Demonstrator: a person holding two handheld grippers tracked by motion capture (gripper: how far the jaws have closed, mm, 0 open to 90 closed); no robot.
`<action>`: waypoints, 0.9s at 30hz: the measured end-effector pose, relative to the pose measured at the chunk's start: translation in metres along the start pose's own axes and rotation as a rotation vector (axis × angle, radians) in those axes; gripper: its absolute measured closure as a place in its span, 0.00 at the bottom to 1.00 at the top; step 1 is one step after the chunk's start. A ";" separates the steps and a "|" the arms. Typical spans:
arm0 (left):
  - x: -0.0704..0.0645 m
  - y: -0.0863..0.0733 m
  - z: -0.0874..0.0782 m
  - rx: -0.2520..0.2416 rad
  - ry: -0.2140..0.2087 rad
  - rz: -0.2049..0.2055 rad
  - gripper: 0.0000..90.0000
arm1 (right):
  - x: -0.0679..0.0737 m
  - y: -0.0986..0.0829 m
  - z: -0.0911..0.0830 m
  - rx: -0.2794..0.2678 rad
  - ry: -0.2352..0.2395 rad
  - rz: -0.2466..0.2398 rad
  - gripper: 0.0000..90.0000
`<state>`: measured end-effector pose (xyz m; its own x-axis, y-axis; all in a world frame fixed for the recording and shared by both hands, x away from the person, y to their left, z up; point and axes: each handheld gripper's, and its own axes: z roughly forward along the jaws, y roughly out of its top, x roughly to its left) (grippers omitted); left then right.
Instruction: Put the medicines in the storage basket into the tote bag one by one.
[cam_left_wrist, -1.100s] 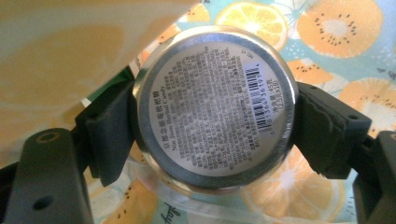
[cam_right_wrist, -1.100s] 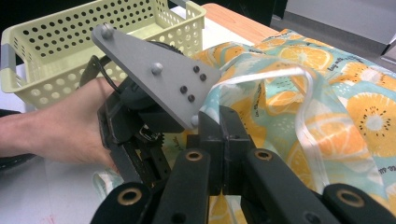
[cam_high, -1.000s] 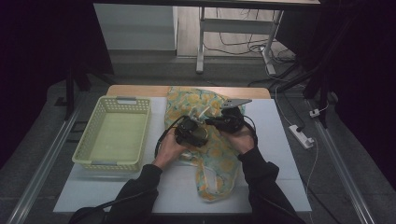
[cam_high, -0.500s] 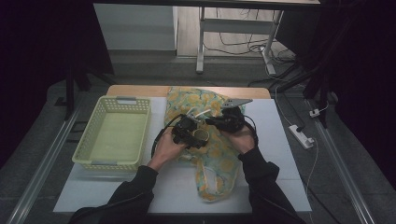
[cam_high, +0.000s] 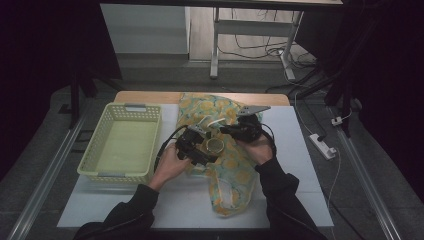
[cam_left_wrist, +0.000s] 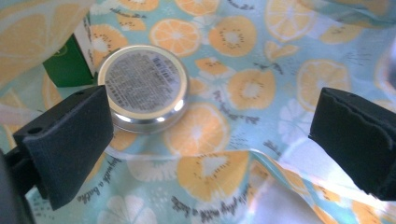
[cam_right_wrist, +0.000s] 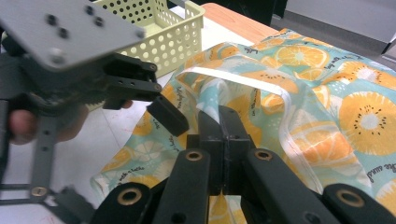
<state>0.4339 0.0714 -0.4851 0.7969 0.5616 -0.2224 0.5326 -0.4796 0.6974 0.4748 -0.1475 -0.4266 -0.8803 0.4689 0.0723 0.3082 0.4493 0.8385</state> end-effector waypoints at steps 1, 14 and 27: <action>-0.001 -0.001 -0.002 -0.001 -0.004 0.002 0.00 | 0.000 0.000 0.000 0.001 -0.001 -0.001 1.00; -0.015 -0.014 -0.018 -0.003 -0.023 0.025 0.00 | 0.000 0.001 -0.002 -0.003 -0.003 -0.002 1.00; -0.019 -0.032 -0.023 0.007 -0.006 0.012 0.00 | 0.001 0.001 -0.003 -0.005 -0.003 -0.002 1.00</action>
<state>0.3952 0.0910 -0.4876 0.8050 0.5518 -0.2180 0.5249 -0.4912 0.6951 0.4733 -0.1492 -0.4240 -0.8799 0.4702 0.0686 0.3043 0.4466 0.8414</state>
